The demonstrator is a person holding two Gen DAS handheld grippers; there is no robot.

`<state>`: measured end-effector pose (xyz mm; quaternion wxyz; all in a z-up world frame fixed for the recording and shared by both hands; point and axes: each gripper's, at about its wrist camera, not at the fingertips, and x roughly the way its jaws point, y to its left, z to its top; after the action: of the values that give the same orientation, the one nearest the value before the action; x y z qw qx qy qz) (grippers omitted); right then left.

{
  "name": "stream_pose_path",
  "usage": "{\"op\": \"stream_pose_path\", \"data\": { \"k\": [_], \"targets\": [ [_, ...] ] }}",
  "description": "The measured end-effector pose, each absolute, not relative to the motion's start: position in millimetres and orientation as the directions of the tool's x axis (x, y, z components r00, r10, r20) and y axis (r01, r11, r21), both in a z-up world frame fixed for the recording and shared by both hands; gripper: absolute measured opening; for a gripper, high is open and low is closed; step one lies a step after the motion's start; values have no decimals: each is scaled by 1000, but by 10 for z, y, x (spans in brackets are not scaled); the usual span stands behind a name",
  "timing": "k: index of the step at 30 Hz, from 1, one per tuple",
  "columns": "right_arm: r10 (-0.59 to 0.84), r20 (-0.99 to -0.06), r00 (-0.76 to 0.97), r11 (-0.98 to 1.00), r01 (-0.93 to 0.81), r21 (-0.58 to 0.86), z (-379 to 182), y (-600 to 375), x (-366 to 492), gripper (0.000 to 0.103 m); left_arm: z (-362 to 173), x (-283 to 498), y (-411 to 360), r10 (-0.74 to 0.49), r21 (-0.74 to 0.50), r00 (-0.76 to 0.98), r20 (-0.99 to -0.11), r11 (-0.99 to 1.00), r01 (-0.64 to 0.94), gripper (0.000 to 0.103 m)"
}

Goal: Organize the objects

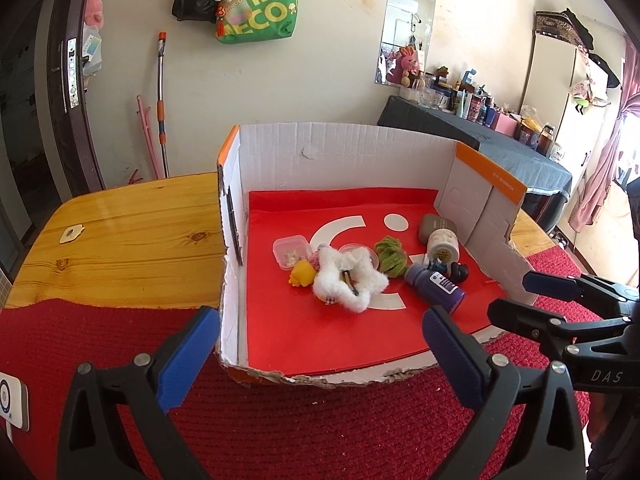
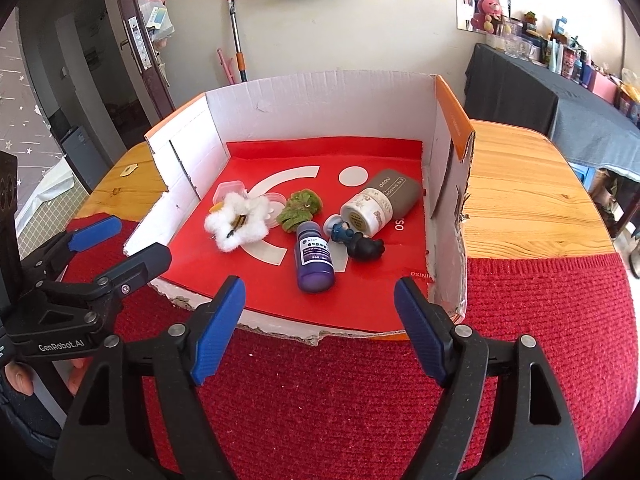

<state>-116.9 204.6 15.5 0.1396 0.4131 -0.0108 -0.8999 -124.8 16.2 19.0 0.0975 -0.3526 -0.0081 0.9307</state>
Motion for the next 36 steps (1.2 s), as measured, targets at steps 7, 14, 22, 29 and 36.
{"op": "stream_pose_path", "data": {
  "k": [7,14,22,29,36],
  "targets": [
    [-245,-743,-623,-965,230,125,136,2071,-1146,77,200,-1204,195,174,-66,-742,-647,-983,-173,103],
    [-246,-744,-621,-965,232,126,128,2074,-1138,77,201,-1191,211,171,-57,-740,-650,-983,-176,103],
    [-247,-743,-622,-964,232,127,128,2077,-1134,77,212,-1166,241,179,-60,-741,-647,-981,-185,103],
    [-252,-736,-629,-963,235,129,155,2074,-1094,77,250,-1129,256,183,-60,-748,-638,-980,-189,103],
    [-250,-732,-634,-964,232,128,174,2094,-1058,77,266,-1105,275,181,-57,-749,-637,-980,-189,103]
  ]
}}
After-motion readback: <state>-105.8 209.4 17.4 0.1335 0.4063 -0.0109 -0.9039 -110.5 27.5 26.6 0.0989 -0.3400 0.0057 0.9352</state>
